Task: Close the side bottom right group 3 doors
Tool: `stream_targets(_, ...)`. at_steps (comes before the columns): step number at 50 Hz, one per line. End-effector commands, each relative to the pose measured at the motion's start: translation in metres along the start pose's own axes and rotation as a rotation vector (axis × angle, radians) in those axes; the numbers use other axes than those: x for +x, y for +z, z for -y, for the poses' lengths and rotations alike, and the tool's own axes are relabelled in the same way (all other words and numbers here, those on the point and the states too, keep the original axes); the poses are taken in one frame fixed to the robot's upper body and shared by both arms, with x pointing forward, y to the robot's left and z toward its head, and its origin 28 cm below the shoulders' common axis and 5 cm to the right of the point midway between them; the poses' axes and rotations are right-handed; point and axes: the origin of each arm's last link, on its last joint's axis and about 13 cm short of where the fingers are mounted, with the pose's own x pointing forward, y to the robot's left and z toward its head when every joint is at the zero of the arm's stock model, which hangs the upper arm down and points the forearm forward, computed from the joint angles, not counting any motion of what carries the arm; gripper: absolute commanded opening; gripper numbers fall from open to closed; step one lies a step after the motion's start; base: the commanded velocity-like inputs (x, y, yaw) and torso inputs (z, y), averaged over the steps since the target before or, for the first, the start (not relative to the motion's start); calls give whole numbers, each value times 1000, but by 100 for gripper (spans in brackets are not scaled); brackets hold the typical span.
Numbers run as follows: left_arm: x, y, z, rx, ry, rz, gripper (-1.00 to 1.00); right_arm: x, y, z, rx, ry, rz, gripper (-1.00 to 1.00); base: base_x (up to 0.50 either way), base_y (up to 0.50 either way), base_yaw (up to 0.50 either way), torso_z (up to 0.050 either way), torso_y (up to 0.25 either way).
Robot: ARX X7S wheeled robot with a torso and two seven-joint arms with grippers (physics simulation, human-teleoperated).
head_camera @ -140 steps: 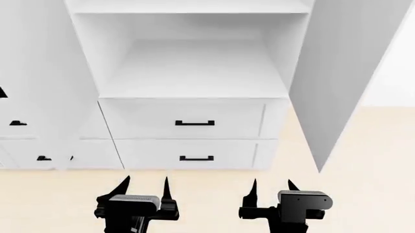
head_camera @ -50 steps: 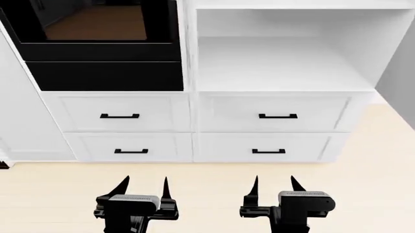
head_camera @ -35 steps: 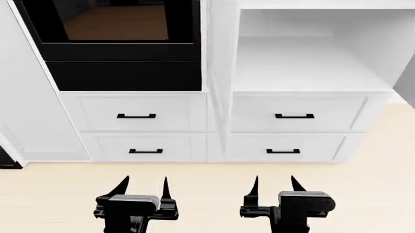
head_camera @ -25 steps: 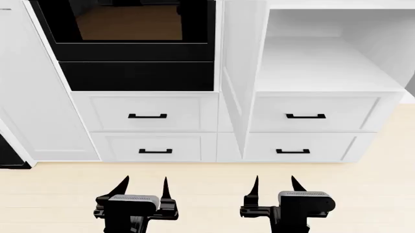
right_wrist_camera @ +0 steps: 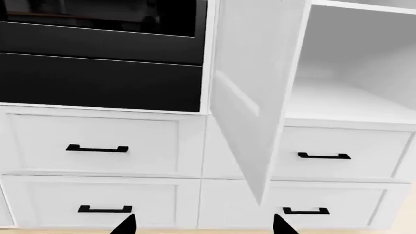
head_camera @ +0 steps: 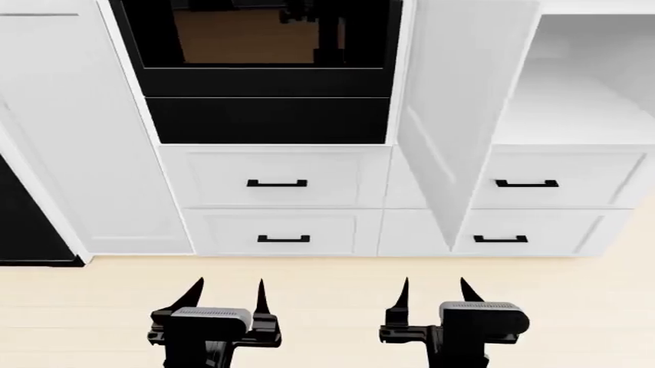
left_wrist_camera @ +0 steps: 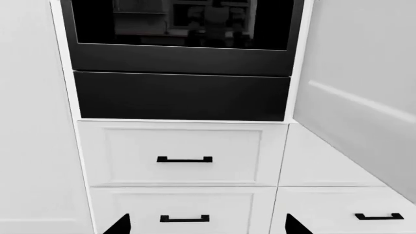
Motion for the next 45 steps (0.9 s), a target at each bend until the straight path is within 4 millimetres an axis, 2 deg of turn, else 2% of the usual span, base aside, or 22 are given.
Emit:
stream_targets(1,0,0,0,-2,1,0,100,0,0,0,5,-3,-2,100,-1,500,0,0,0)
stream_targets(13,0,0,0,0,3,0,100,0,1,0,4,5,-2,100,-1,500,0,0,0)
stream_targets(22,-1,0,0,1,1,5,100,0,1,1,52,1,-13,100,25,12,0,0,0)
stream_targets(45,-1,0,0,0,-1,5,100,2,-2,1,56,4,-50,100,497,1,0,0,0)
